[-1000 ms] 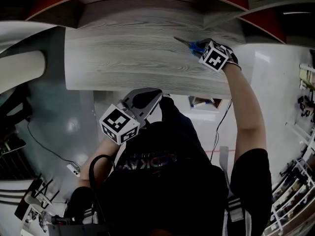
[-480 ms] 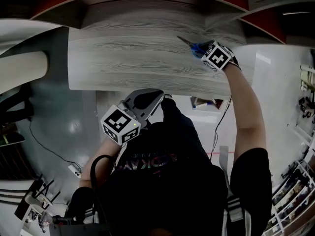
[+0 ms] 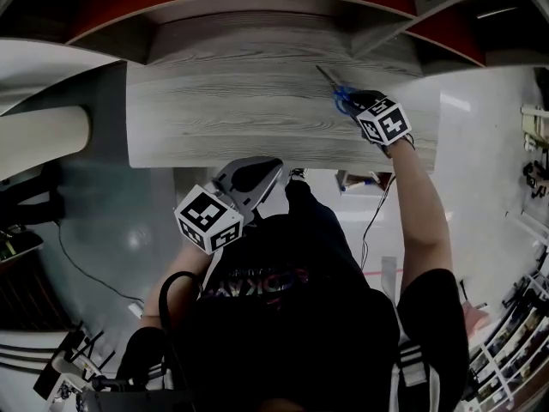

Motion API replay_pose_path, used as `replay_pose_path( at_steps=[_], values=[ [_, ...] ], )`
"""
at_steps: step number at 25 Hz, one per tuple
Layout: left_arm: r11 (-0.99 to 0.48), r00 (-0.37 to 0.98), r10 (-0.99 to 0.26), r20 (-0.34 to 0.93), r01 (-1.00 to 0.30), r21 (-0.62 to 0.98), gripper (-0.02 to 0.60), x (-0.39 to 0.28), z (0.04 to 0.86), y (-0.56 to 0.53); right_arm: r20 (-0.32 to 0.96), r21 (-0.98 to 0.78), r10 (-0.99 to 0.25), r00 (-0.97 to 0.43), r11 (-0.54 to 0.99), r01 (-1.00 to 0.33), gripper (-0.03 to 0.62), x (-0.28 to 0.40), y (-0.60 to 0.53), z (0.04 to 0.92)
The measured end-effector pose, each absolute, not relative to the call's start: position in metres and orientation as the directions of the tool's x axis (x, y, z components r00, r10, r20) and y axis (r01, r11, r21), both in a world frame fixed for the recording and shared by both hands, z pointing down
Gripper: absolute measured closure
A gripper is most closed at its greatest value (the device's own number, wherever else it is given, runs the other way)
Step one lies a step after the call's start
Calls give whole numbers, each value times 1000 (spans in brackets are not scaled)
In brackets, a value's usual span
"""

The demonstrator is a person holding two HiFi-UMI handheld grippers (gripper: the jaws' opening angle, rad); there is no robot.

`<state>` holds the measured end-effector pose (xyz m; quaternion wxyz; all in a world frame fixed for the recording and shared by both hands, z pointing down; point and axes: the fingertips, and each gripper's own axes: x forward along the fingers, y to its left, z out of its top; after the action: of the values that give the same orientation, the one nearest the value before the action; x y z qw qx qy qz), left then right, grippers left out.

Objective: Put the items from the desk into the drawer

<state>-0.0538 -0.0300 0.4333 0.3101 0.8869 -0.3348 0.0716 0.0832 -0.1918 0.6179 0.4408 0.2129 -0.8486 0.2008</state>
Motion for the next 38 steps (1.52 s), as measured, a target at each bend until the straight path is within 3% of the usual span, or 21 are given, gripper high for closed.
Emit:
replay_pose_path(
  at_steps=[6, 11, 18, 28, 38],
  values=[
    [-638, 797, -520, 306, -601, 481, 571, -58, 418, -32, 593, -451, -377, -712, 577, -681, 497, 81, -181, 569],
    [-676, 821, -493, 289, -570, 466, 571, -62, 407, -32, 328, -634, -548, -770, 476, -609, 497, 77, -158, 506],
    [-725, 864, -435, 253, -503, 470, 571, -63, 391, -37, 92, -697, -683, -725, 476, -536, 496, 79, -122, 423],
    [-807, 936, -273, 224, -349, 477, 571, -52, 388, -38, -35, -665, -810, -586, 457, -592, 497, 87, -74, 368],
    [-848, 974, -91, 206, -185, 497, 571, -49, 391, -12, -43, -657, -933, -357, 296, -693, 497, 105, -6, 360]
  ],
)
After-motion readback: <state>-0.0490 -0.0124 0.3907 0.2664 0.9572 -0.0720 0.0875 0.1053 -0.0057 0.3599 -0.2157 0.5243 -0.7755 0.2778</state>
